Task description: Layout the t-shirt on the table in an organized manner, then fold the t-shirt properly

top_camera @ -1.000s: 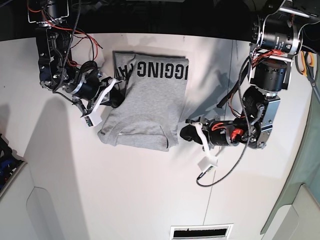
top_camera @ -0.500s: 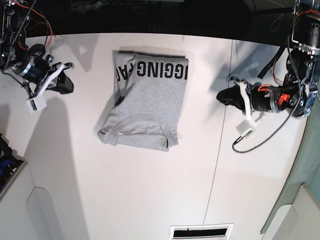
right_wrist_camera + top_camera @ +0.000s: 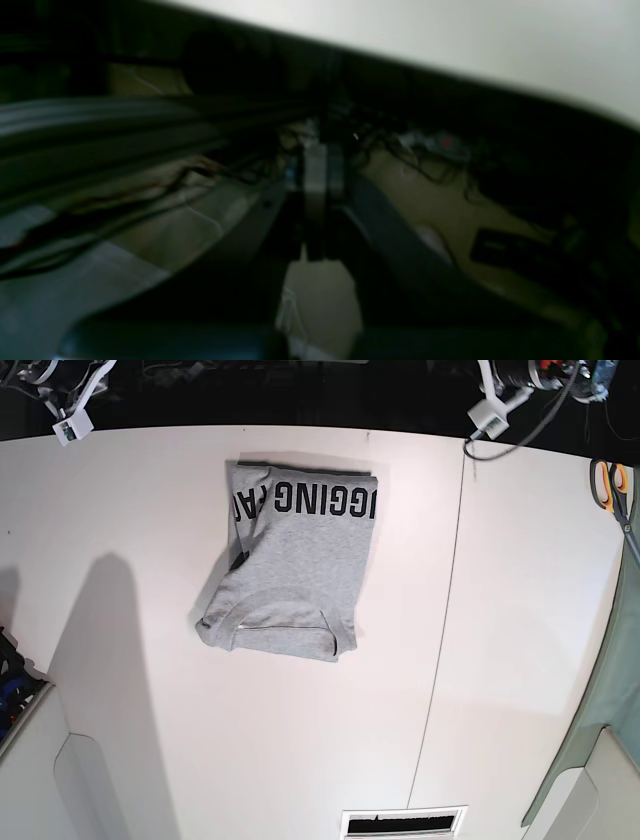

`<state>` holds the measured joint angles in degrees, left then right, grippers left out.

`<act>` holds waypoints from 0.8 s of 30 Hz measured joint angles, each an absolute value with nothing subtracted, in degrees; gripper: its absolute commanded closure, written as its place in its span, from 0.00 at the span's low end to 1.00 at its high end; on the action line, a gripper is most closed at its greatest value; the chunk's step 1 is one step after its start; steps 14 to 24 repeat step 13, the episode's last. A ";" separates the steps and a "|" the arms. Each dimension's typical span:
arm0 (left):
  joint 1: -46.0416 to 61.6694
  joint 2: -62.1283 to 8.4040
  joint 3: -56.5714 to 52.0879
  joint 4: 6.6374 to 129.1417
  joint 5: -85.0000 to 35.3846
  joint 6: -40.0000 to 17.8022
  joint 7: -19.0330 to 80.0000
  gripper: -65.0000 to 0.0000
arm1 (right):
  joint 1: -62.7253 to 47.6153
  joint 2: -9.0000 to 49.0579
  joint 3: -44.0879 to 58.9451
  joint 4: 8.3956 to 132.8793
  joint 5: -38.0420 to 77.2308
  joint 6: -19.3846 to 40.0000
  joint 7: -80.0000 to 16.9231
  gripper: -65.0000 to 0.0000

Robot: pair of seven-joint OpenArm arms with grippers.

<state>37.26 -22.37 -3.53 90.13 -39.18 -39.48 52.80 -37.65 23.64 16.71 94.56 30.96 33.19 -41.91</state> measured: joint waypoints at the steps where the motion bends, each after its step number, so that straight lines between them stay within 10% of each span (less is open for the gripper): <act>1: 37.23 -21.47 -2.02 87.20 -37.10 -39.51 51.33 0.96 | -37.60 22.79 16.73 92.73 29.89 33.23 -41.39 1.00; 13: 17.61 -11.57 12.82 38.06 -26.57 -27.03 29.74 0.96 | -24.01 20.18 2.13 58.39 14.09 33.32 -24.73 1.00; 24: 17.61 -11.57 12.82 38.06 -26.57 -27.03 29.74 0.96 | -24.01 20.18 2.13 58.39 14.09 33.32 -24.73 1.00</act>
